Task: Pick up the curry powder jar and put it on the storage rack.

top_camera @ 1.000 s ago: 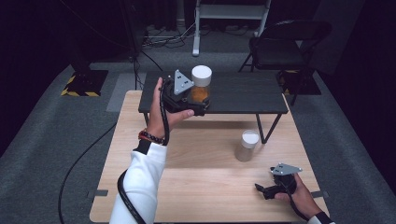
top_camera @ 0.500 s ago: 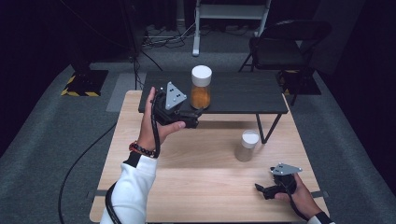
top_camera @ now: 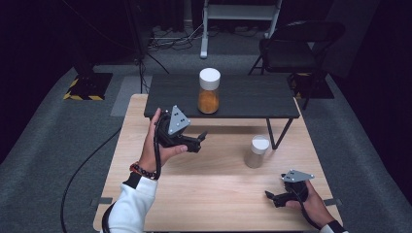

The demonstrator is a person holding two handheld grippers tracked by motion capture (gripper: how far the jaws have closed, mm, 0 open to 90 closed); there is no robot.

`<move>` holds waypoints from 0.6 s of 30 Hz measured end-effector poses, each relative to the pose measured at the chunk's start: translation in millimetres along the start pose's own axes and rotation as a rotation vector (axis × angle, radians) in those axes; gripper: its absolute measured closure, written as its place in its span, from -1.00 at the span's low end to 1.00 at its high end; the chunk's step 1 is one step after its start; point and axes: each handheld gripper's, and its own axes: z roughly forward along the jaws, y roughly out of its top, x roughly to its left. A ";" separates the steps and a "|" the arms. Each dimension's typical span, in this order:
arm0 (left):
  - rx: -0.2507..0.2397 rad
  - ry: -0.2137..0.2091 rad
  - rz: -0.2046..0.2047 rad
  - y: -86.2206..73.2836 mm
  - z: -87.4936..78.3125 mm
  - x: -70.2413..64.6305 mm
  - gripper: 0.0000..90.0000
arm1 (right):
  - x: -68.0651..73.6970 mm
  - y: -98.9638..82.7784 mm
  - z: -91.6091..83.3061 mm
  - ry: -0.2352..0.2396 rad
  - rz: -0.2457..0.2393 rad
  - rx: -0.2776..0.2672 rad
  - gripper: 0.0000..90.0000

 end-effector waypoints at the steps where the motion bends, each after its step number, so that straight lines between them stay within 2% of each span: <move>1: 0.002 -0.005 0.001 -3.0 0.5 -0.1 -0.93 | 0.0 0.0 0.0 0.000 0.000 0.000 -1.00; 6: 0.027 -0.021 0.001 -16.6 3.9 -4.5 -0.93 | 0.0 0.0 0.0 0.000 0.000 0.000 -1.00; 10: 0.039 -0.017 0.006 -26.6 3.5 -9.3 -0.95 | 0.0 0.0 0.0 0.000 0.000 0.000 -1.00; 18: 0.060 -0.043 -0.028 -51.5 2.6 -13.1 -0.97 | 0.0 0.0 0.0 0.000 0.000 0.000 -1.00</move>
